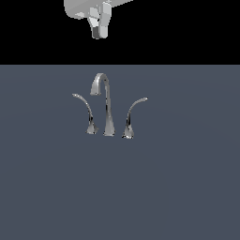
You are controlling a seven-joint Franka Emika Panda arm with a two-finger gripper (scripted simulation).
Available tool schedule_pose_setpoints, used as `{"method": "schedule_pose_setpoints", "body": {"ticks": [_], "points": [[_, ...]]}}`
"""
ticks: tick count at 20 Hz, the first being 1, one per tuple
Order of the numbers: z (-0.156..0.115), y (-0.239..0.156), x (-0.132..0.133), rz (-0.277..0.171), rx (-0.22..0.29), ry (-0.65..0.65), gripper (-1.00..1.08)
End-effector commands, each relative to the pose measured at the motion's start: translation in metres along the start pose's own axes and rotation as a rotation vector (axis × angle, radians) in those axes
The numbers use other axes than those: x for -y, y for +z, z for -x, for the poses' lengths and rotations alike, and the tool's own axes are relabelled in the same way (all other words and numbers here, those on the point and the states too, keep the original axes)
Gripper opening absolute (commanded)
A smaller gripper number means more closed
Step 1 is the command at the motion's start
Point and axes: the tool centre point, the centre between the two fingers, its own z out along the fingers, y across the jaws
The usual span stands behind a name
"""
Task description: Turn on the faucet by rotating a designated handle.
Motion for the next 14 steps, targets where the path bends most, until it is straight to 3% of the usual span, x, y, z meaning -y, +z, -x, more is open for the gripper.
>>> {"method": "schedule_pose_setpoints", "body": {"ticks": [1,14], "points": [[-0.011,0.011,0.008,-0.001,-0.001,0.064,-1.0],[-0.078,0.07,0.037,0.0,-0.008,0.395,-1.0]]}}
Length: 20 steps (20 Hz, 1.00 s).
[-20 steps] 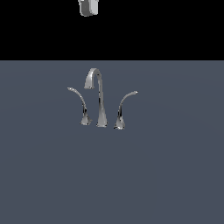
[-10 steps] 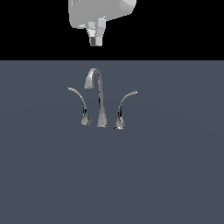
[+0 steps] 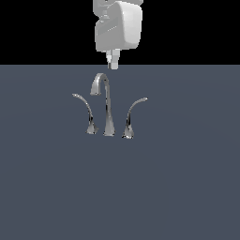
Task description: Turn on the faucet by rotating a designated handle.
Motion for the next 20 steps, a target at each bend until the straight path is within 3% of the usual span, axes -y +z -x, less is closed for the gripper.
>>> {"method": "schedule_pose_setpoints", "body": {"ticks": [1,11,20], "points": [[-0.012,0.012,0.008,0.0,-0.002,0.067,-1.0],[-0.071,0.062,0.034,0.003,-0.011,0.353,-1.0],[-0.121,0.099,0.041,0.004,-0.017,0.575,-1.0]]}}
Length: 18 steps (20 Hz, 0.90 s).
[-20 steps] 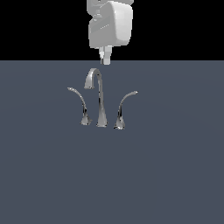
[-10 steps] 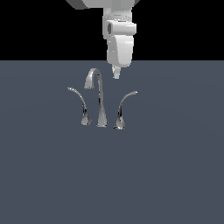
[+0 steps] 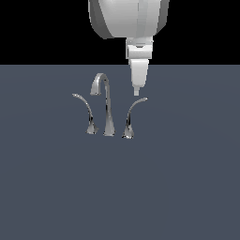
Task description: Turn on the faucet by rotating a designated handle.
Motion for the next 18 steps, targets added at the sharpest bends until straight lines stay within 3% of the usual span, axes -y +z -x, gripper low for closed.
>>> {"method": "schedule_pose_setpoints", "body": {"ticks": [1,13,18], "points": [[-0.009,0.008,0.007,-0.001,-0.001,0.05,-1.0],[-0.025,0.02,0.015,0.0,-0.002,0.128,-1.0],[-0.028,0.02,0.003,0.0,-0.002,0.127,-1.0]]}}
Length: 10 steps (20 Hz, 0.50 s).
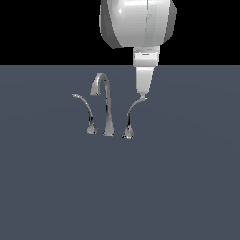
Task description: Turn on the faucet by rotating a designated handle.
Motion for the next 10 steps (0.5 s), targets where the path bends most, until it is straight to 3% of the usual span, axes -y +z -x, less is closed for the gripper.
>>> {"method": "schedule_pose_setpoints", "body": {"ticks": [1,10], "points": [[-0.003,0.0,-0.007,0.0,0.0,0.0,-1.0],[-0.013,0.0,-0.032,0.0,0.001,0.001,-1.0]]}}
